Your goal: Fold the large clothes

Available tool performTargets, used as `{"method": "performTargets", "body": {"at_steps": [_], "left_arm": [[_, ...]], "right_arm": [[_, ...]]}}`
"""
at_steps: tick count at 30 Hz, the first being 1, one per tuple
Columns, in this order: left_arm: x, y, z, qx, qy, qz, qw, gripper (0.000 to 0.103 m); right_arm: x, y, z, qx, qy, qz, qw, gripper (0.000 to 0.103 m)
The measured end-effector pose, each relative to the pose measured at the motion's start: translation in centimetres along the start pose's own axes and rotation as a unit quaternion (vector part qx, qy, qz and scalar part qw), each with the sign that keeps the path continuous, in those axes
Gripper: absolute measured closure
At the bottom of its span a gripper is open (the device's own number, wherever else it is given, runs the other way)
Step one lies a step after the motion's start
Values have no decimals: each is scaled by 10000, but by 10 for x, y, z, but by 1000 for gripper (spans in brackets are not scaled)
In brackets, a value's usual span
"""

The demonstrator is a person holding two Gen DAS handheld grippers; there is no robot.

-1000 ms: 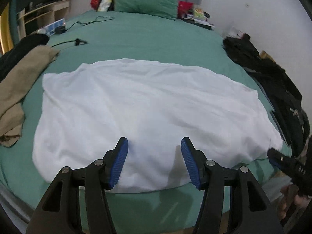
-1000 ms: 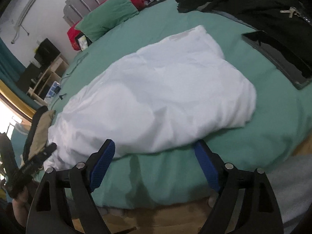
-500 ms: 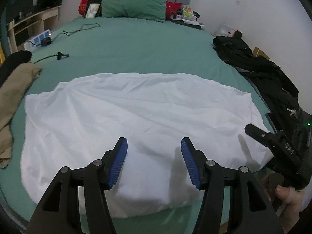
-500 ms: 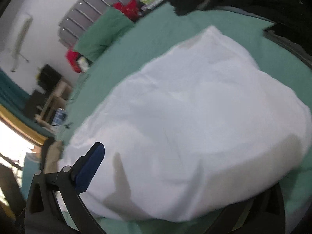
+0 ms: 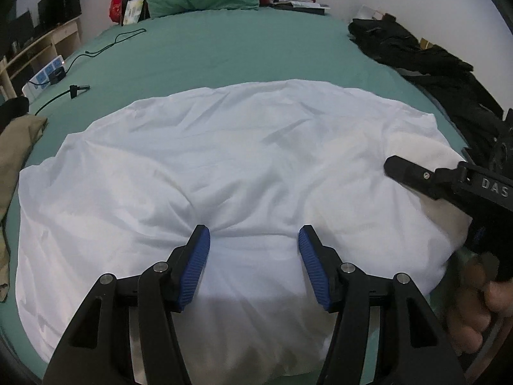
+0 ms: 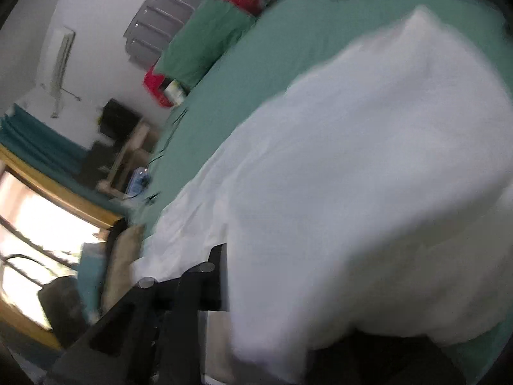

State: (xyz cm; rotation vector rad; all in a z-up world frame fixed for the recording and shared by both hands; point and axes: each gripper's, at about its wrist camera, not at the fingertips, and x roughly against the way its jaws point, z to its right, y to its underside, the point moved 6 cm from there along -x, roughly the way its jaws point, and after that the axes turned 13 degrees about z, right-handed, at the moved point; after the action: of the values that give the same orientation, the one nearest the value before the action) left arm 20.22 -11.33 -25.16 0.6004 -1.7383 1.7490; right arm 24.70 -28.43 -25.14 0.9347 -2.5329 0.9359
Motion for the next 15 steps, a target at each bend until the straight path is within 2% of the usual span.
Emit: {"method": "performTargets", "body": {"at_steps": [5,9,11,13,15], "left_arm": [[-2,-4,-1,-5,171,-97,9998,42],[4,-9,-12,312,444,-142,9984,42],[15,-15,-25,459,482,-37,9978,42],[28,-23,-42,463,251,189,9984,42],[45,-31,-63,654,193,430,9967,42]], "right_arm": [[5,-4,-33,603,78,109,9981,87],[8,-1,-66,1278,262,154,9913,87],[7,1,-81,1572,379,159,9867,87],[6,3,-94,1907,536,149,9801,87],[3,6,-108,2274,716,115,9711,87]]}}
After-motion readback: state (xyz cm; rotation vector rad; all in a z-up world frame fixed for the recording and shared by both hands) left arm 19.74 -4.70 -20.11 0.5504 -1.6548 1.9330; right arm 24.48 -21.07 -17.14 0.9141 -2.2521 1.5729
